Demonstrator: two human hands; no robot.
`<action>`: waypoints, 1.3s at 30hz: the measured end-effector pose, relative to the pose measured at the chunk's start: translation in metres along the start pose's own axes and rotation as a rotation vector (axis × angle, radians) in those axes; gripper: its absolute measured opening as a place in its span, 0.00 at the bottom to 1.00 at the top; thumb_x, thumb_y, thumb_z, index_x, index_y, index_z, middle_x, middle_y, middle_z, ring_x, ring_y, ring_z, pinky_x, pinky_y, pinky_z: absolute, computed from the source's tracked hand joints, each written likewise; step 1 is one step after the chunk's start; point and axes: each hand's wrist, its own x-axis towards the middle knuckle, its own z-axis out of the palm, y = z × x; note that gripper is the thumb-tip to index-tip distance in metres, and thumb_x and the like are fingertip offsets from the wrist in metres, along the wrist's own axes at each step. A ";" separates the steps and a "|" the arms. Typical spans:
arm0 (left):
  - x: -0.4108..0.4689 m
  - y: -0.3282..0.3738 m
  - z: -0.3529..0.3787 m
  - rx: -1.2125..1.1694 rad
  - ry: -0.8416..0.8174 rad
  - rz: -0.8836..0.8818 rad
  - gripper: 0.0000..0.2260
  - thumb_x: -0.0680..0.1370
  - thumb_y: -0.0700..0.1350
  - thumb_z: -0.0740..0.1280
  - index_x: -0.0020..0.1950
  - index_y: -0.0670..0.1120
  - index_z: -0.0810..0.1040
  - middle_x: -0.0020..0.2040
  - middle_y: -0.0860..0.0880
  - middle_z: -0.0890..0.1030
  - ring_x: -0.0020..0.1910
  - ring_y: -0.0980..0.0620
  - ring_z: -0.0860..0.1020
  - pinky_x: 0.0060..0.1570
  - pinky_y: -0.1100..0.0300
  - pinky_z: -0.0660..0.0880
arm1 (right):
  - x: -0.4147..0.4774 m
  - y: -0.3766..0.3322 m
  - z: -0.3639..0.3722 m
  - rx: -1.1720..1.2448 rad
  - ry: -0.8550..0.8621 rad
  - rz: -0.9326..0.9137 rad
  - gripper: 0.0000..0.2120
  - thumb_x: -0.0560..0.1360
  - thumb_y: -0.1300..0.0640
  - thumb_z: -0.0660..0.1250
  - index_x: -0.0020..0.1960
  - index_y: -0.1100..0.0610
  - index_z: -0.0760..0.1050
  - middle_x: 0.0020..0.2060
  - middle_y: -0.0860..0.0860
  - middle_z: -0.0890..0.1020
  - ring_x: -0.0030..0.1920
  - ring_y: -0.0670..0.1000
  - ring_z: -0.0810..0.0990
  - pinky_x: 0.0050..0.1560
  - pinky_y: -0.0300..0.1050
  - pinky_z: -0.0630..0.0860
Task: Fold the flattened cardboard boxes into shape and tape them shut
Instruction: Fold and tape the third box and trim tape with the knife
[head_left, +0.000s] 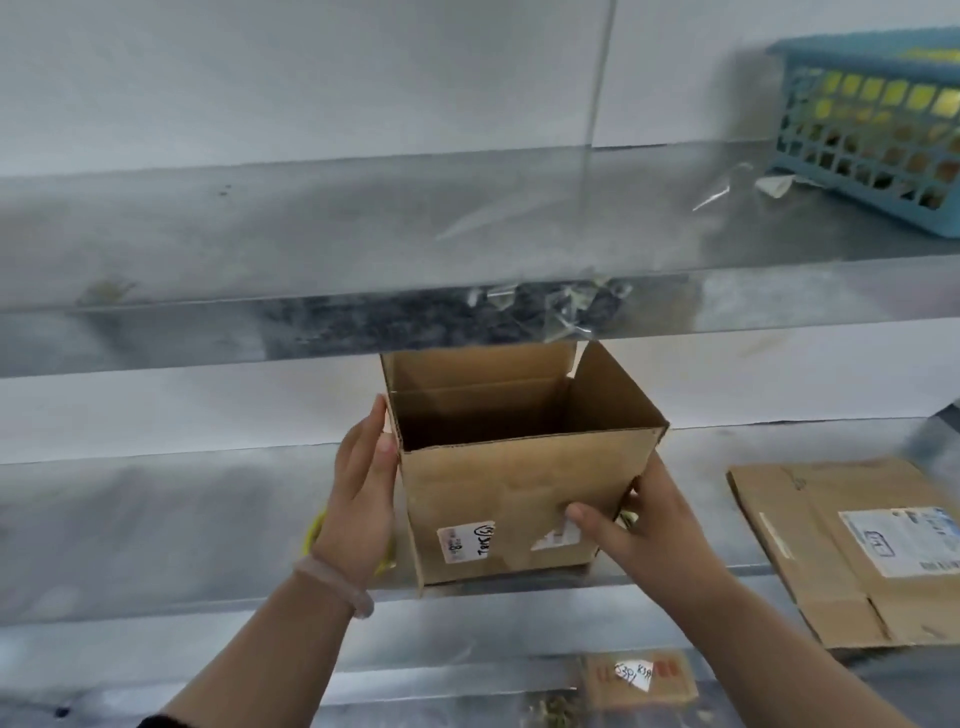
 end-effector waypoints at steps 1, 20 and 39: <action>0.000 -0.001 -0.004 -0.005 0.023 0.017 0.19 0.81 0.59 0.58 0.72 0.61 0.67 0.70 0.56 0.69 0.70 0.52 0.69 0.69 0.44 0.66 | 0.002 -0.001 0.003 0.011 0.011 -0.023 0.45 0.61 0.29 0.71 0.72 0.45 0.61 0.62 0.42 0.74 0.62 0.45 0.75 0.59 0.48 0.79; 0.016 0.028 -0.026 0.229 -0.217 0.112 0.17 0.77 0.45 0.69 0.64 0.58 0.73 0.66 0.58 0.67 0.63 0.64 0.69 0.45 0.72 0.75 | 0.029 -0.035 0.008 -0.071 0.109 -0.098 0.25 0.72 0.42 0.71 0.67 0.39 0.70 0.64 0.35 0.71 0.61 0.34 0.71 0.54 0.43 0.79; 0.023 0.009 -0.035 0.245 -0.400 0.135 0.20 0.73 0.66 0.64 0.64 0.68 0.70 0.74 0.62 0.59 0.73 0.65 0.58 0.68 0.61 0.66 | 0.036 -0.037 0.002 -0.053 -0.136 -0.022 0.22 0.73 0.38 0.67 0.66 0.30 0.69 0.70 0.32 0.61 0.68 0.31 0.62 0.63 0.34 0.66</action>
